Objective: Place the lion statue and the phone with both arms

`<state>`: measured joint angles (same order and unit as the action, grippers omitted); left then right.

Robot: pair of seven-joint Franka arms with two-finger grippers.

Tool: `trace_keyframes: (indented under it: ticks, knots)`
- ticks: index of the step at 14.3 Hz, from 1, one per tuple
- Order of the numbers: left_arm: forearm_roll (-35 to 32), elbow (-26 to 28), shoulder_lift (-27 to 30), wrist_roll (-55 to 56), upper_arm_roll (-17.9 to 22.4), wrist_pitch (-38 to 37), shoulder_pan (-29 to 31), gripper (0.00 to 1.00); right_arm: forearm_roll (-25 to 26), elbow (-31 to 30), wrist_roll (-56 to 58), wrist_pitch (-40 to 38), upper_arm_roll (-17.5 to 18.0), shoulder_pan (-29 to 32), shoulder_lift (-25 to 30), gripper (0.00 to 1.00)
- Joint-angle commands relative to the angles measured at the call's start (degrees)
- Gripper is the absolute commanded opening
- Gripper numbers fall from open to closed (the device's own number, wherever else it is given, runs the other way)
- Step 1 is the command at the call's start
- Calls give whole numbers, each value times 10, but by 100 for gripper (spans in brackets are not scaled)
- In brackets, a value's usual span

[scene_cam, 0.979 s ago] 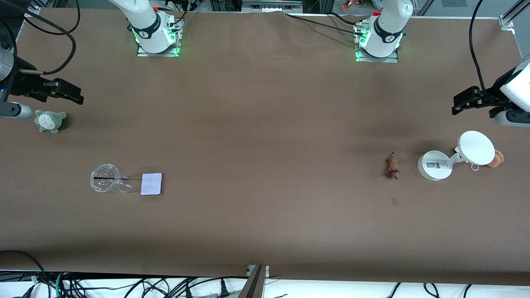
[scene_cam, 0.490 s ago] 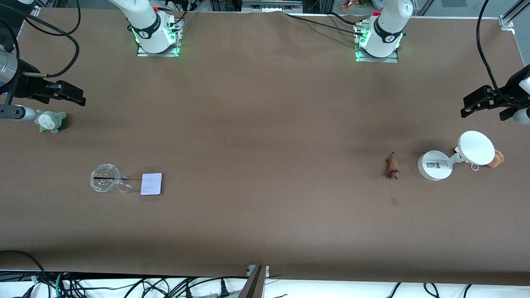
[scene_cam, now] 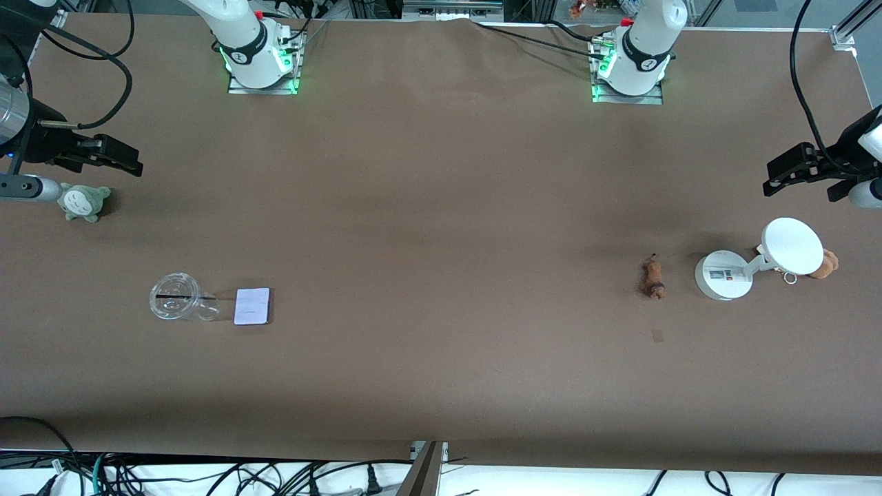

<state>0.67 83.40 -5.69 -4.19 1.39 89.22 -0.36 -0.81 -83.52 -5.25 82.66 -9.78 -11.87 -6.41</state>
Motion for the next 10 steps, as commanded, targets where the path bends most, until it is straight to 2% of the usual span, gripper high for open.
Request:
trace_keyframes:
  ticks: [1, 10]
  knots:
    - [4, -16, -8, 0, 1, -5, 3, 100, 3, 2, 7, -3, 6, 5, 3, 100]
    - [5, -16, -9, 1, 1, -5, 4, 100, -1, 2, 6, -2, 6, 6, 3, 100]
